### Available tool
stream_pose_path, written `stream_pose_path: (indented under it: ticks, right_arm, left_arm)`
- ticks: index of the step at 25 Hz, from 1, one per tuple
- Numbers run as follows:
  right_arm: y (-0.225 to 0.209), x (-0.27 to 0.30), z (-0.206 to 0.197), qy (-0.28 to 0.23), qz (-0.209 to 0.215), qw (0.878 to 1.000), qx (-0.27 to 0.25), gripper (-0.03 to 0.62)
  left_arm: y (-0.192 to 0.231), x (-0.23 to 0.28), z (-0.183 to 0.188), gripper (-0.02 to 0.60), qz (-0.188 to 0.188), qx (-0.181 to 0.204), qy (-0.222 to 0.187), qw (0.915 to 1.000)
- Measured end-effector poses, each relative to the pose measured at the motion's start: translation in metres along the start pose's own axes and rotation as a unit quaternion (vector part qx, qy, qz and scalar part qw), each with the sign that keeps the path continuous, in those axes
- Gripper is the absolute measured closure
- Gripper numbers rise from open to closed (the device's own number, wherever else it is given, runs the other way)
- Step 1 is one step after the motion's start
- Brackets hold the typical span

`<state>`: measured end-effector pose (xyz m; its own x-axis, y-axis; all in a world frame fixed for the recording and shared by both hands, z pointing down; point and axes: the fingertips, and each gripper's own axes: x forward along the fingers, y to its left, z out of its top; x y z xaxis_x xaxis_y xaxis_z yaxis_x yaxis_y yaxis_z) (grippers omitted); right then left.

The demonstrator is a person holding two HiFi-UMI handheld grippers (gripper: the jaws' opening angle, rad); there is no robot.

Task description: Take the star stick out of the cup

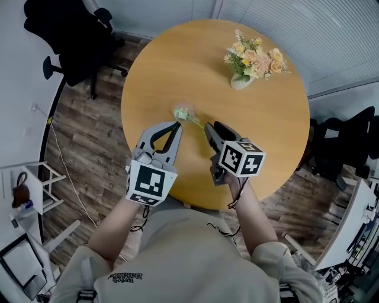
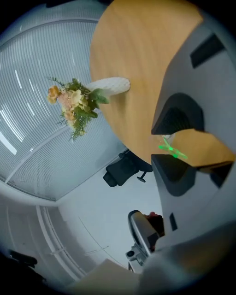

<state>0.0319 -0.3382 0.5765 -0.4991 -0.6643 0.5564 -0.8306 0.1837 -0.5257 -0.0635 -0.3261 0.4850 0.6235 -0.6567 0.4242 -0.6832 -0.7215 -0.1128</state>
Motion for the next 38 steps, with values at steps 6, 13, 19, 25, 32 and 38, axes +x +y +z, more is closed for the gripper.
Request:
stream_pose_path:
  ticks: [6, 13, 19, 25, 32, 38]
  right_arm:
    - [0.002, 0.005, -0.016, 0.019, -0.001, 1.0, 0.0, 0.459]
    - [-0.001, 0.004, -0.016, 0.006, -0.008, 1.0, -0.001, 0.551]
    - [0.01, -0.016, 0.011, -0.028, 0.001, 0.999, -0.034, 0.556]
    - [0.035, -0.059, 0.056, -0.092, 0.005, 0.991, -0.094, 0.556]
    - [0.078, -0.132, 0.117, -0.206, 0.001, 0.963, -0.173, 0.556]
    - [0.11, -0.201, 0.161, -0.291, 0.008, 0.933, -0.209, 0.556]
  left_arm:
    - [-0.005, -0.003, -0.008, 0.558, -0.004, -0.004, 0.006, 1.0]
    - [-0.006, -0.007, -0.011, 0.558, 0.0, -0.006, 0.007, 1.0]
    - [0.002, -0.016, 0.01, 0.558, 0.017, -0.005, -0.016, 0.9997]
    - [0.006, -0.029, 0.046, 0.558, 0.035, 0.004, -0.054, 0.9979]
    - [0.002, -0.047, 0.095, 0.558, 0.044, 0.03, -0.1, 0.9936]
    - [-0.011, -0.065, 0.151, 0.558, 0.043, 0.058, -0.152, 0.9858]
